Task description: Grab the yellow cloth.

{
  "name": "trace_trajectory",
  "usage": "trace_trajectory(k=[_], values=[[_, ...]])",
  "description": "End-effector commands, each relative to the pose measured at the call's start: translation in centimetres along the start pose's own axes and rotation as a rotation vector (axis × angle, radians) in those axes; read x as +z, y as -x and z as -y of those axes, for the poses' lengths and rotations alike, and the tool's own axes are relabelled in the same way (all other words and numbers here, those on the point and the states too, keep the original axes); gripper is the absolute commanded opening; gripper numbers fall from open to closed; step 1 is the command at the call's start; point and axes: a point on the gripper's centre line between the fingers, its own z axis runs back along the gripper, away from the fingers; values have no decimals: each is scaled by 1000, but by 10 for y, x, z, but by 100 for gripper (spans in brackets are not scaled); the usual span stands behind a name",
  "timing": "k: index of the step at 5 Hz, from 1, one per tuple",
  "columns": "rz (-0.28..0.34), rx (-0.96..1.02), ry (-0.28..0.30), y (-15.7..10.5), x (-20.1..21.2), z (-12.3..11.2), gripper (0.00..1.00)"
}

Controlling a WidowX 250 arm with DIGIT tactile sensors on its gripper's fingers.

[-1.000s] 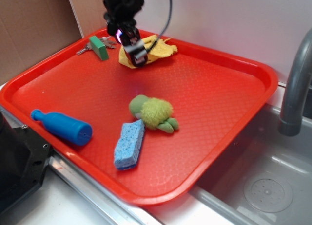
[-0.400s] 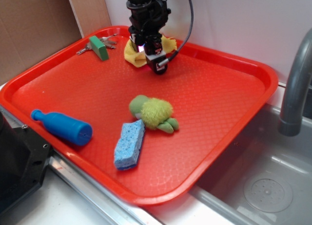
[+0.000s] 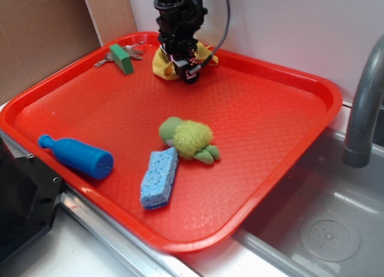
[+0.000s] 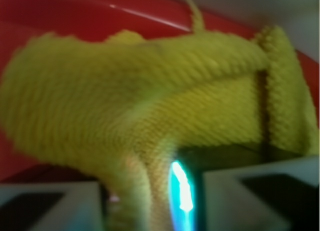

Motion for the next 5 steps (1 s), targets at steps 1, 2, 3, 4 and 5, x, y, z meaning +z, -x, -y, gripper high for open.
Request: trace_trajectory(k=[1, 2, 3, 4, 5], values=[[82, 257, -55, 21, 75, -41, 0], [120, 470, -41, 66, 127, -30, 0], [158, 573, -47, 100, 179, -9, 0], [140, 658, 83, 122, 232, 7, 0], [108, 760, 53, 118, 237, 18, 0]])
